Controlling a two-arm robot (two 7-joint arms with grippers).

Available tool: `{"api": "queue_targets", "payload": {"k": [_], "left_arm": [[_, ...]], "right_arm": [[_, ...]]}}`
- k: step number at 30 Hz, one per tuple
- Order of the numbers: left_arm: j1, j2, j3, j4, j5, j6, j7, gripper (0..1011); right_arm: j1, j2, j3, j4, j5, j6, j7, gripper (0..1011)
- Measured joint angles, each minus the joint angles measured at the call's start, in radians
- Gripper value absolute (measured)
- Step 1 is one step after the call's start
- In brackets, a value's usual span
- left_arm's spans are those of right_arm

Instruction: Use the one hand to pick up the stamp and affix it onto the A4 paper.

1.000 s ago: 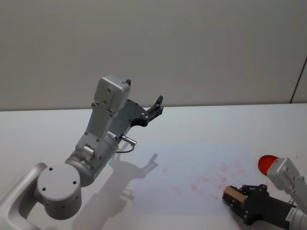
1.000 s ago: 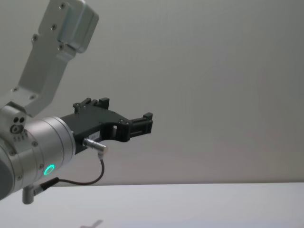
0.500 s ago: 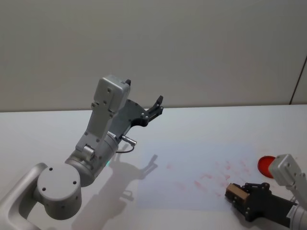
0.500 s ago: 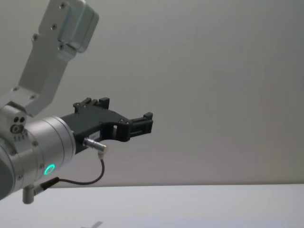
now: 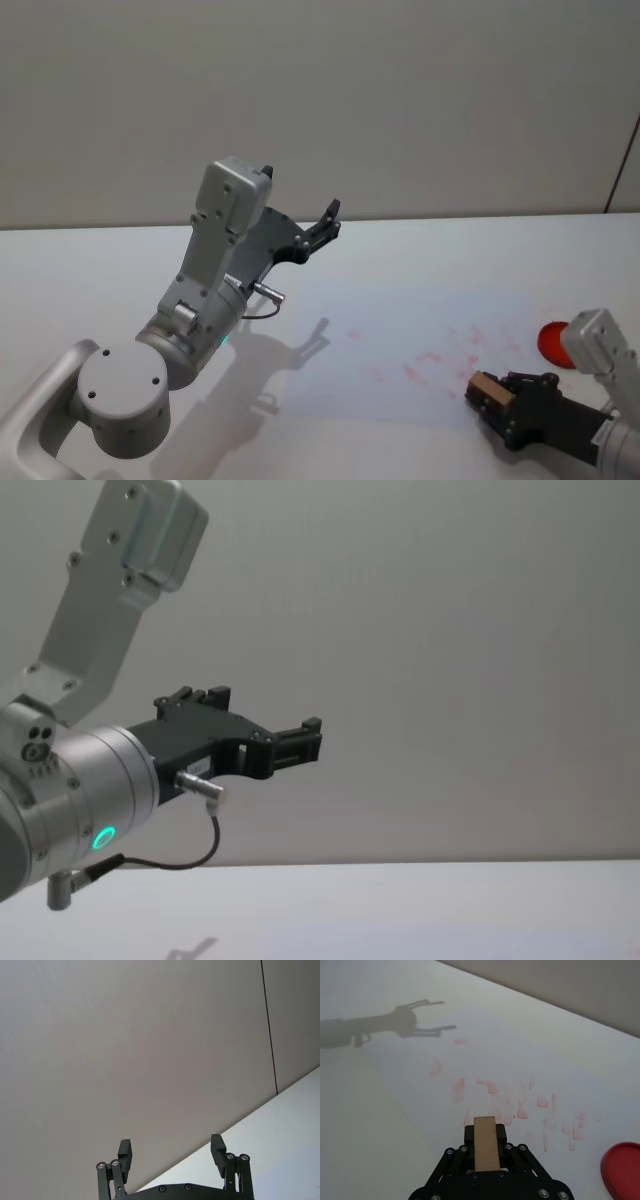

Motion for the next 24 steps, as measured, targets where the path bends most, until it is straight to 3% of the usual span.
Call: {"api": "queue_targets", "payload": {"k": [16, 24], "left_arm": [[0.0, 0.0, 0.0, 0.0, 0.0, 0.0, 0.0, 1001], [0.0, 0.0, 0.0, 0.0, 0.0, 0.0, 0.0, 1001]], "right_arm": [[0.051, -0.037, 0.015, -0.068, 0.115, -0.008, -0.07, 220], [0.064, -0.034, 0.026, -0.081, 0.131, -0.018, -0.09, 220]]}}
